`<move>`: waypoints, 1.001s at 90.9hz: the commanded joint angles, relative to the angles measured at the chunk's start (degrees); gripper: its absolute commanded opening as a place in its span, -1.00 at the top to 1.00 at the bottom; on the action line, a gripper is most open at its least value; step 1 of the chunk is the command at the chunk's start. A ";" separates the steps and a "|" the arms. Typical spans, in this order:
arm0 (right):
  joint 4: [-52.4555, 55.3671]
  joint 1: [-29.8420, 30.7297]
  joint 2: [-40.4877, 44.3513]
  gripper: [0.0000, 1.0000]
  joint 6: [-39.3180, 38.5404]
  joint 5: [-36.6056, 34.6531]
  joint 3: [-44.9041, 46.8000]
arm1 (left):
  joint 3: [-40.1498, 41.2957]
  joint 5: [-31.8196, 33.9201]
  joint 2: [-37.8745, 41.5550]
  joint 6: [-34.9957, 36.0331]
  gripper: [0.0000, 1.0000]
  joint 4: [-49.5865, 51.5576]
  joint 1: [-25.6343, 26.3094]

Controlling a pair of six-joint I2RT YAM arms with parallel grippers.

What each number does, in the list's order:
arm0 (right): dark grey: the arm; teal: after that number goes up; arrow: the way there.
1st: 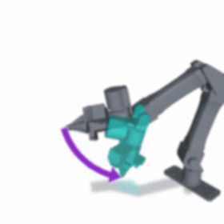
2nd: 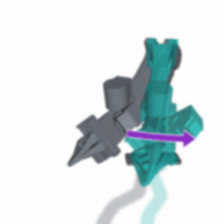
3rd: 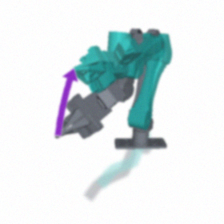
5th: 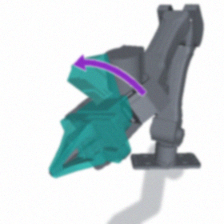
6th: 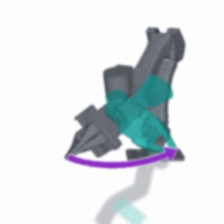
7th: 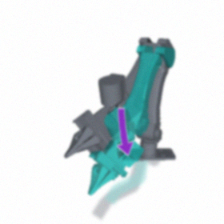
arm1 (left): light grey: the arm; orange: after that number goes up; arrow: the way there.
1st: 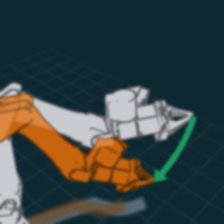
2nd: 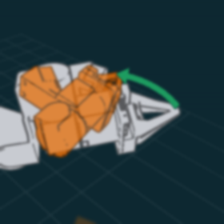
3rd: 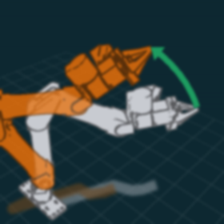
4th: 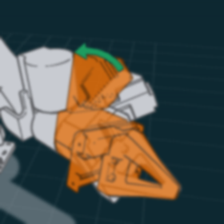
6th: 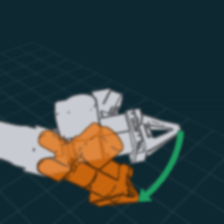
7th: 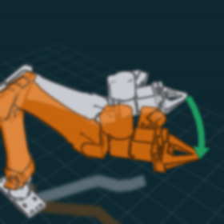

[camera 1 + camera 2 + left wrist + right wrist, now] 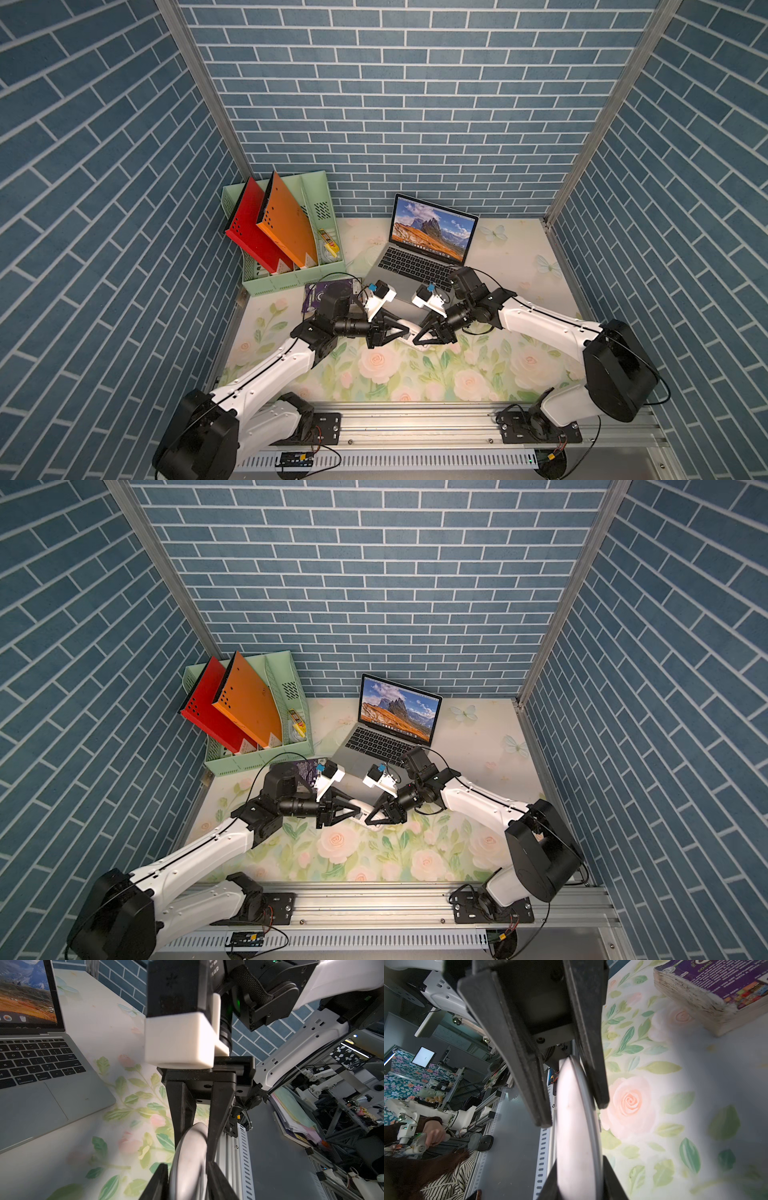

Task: Insert the wireless mouse receiver into the laptop
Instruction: Take out the USB plug from the mouse.

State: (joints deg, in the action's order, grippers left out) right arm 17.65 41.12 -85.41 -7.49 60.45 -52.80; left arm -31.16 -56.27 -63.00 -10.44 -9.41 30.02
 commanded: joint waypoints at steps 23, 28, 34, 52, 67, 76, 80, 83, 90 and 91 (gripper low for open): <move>-1.23 -0.61 1.32 0.77 -1.22 -1.29 -0.82 | -0.03 -4.69 -4.10 -1.25 0.07 0.72 1.82; -1.28 -0.63 1.26 0.77 -1.22 -1.29 -0.76 | -0.24 -5.14 -4.61 -1.26 0.18 0.75 1.98; -1.71 -0.69 1.33 0.74 -0.98 -1.64 -0.57 | -0.45 -4.97 -4.91 -1.43 0.31 0.78 2.05; -12.13 -0.86 7.46 0.07 8.11 -12.05 5.86 | 1.57 1.87 -3.31 -7.42 0.87 -2.45 2.11; -28.16 -0.87 16.01 -0.26 24.76 -26.28 15.74 | 7.19 14.63 0.74 -19.24 0.60 -7.68 2.17; -32.73 -0.84 21.79 -0.33 41.41 -42.98 20.30 | 8.66 20.60 3.22 -25.77 0.57 -8.78 2.33; -35.78 -0.15 23.82 -0.31 46.76 -45.45 23.12 | 9.65 22.47 4.39 -28.59 0.57 -10.31 2.47; -37.45 0.99 24.86 -0.30 49.75 -47.66 24.70 | 10.37 23.58 5.36 -30.36 0.57 -11.35 2.56; -36.52 6.70 25.88 -0.29 53.66 -55.77 25.35 | 11.40 25.22 6.30 -33.01 0.57 -12.57 2.77; -36.23 7.66 25.85 -0.29 53.99 -57.14 25.23 | 11.43 25.37 6.26 -33.22 0.57 -12.52 2.77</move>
State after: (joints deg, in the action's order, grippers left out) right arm -12.82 42.52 -60.86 31.16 19.59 -28.60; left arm -20.71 -36.91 -58.43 -36.32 -16.71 32.18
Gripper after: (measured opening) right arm 0.647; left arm 0.288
